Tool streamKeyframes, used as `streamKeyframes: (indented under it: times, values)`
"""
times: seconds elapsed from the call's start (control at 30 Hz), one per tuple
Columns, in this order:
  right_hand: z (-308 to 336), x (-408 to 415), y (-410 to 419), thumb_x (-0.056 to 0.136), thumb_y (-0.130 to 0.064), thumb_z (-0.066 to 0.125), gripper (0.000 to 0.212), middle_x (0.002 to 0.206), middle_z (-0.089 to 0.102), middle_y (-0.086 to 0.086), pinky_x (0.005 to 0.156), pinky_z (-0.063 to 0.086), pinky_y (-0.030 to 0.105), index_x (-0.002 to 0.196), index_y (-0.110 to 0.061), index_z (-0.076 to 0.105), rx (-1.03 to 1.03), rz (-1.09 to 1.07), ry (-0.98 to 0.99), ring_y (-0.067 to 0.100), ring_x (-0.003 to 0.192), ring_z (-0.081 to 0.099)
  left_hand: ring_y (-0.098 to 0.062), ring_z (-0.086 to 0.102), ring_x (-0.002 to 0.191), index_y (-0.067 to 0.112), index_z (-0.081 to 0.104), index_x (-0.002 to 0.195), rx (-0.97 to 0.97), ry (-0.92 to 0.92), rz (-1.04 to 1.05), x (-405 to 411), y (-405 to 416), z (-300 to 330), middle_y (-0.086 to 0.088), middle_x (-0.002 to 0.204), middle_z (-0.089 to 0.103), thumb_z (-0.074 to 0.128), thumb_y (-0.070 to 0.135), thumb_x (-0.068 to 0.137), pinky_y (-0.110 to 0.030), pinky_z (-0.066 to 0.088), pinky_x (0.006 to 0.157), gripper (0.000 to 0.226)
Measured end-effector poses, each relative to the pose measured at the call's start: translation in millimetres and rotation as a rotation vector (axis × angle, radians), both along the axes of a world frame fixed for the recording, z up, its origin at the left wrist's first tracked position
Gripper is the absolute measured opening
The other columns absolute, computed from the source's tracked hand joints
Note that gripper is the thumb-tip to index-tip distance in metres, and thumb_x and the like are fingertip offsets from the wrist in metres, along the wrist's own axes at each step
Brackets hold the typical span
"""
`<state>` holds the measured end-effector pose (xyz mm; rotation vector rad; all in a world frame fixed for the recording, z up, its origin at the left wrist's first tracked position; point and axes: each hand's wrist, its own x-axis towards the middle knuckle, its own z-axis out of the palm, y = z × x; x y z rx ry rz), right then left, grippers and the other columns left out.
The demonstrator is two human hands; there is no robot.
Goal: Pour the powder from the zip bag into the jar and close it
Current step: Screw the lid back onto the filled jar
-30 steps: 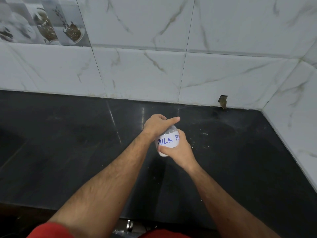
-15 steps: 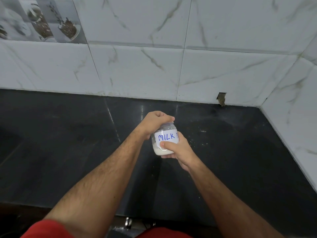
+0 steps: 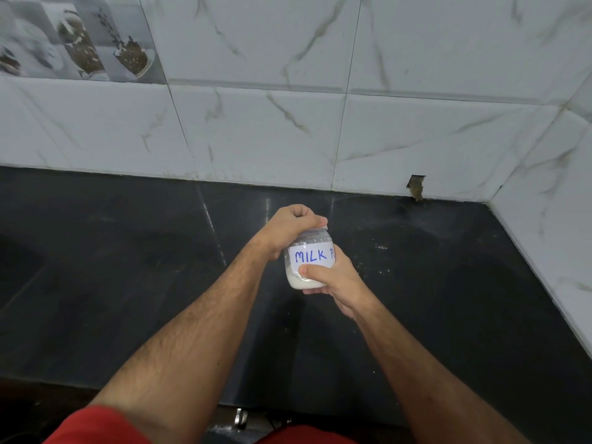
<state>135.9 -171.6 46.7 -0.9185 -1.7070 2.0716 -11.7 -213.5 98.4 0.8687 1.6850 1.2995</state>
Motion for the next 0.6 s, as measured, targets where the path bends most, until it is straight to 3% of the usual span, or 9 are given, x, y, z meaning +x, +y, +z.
streamKeyframes:
  times: [0.17,0.33,0.43,0.53,0.6]
  values:
    - [-4.9,2.3,1.0,0.048,-0.033,0.089,0.087,0.118,0.069,0.010,0.071,0.059,0.037,0.126,-0.019,0.054,0.018,-0.008,0.020,0.029,0.107,0.070,-0.016,0.067,0.063,0.014,0.057,0.089,0.021,-0.021,0.019,0.8,1.3,-6.5,-0.001,0.079,0.067,0.076,0.026,0.084,-0.025,0.053,0.057,0.023]
    - [-13.4,2.3,3.7,0.052,-0.026,0.092,0.090,0.120,0.069,0.011,0.083,0.062,0.045,0.131,-0.016,0.051,0.052,-0.039,0.049,0.028,0.112,0.068,-0.019,0.070,0.088,0.023,0.053,0.123,0.050,-0.097,0.043,1.8,-0.7,-7.2,-0.005,0.111,0.066,0.067,0.039,0.092,-0.032,0.059,0.074,0.038]
    - [-16.8,2.2,3.5,0.053,-0.022,0.093,0.089,0.119,0.068,0.007,0.089,0.060,0.048,0.130,-0.018,0.049,0.095,-0.130,0.059,0.023,0.110,0.069,-0.021,0.064,0.114,0.029,0.054,0.116,0.128,-0.166,0.185,6.2,-5.4,-16.0,-0.005,0.125,0.062,0.056,0.056,0.093,-0.041,0.053,0.100,0.035]
    - [-18.8,2.2,8.7,0.049,-0.032,0.094,0.099,0.121,0.066,0.004,0.090,0.060,0.047,0.134,-0.020,0.045,0.130,-0.204,0.043,0.020,0.111,0.068,-0.021,0.066,0.114,0.021,0.063,0.114,0.058,-0.132,0.249,7.7,-15.1,-34.6,-0.002,0.117,0.071,0.057,0.067,0.085,-0.048,0.051,0.103,0.055]
    - [-20.9,2.9,14.3,0.053,-0.032,0.095,0.098,0.122,0.065,0.003,0.091,0.060,0.047,0.137,-0.020,0.044,0.171,-0.232,0.029,0.021,0.112,0.067,-0.017,0.067,0.113,0.022,0.068,0.111,0.034,-0.113,0.227,11.1,-24.6,-46.2,0.002,0.114,0.074,0.059,0.061,0.089,-0.047,0.053,0.100,0.045]
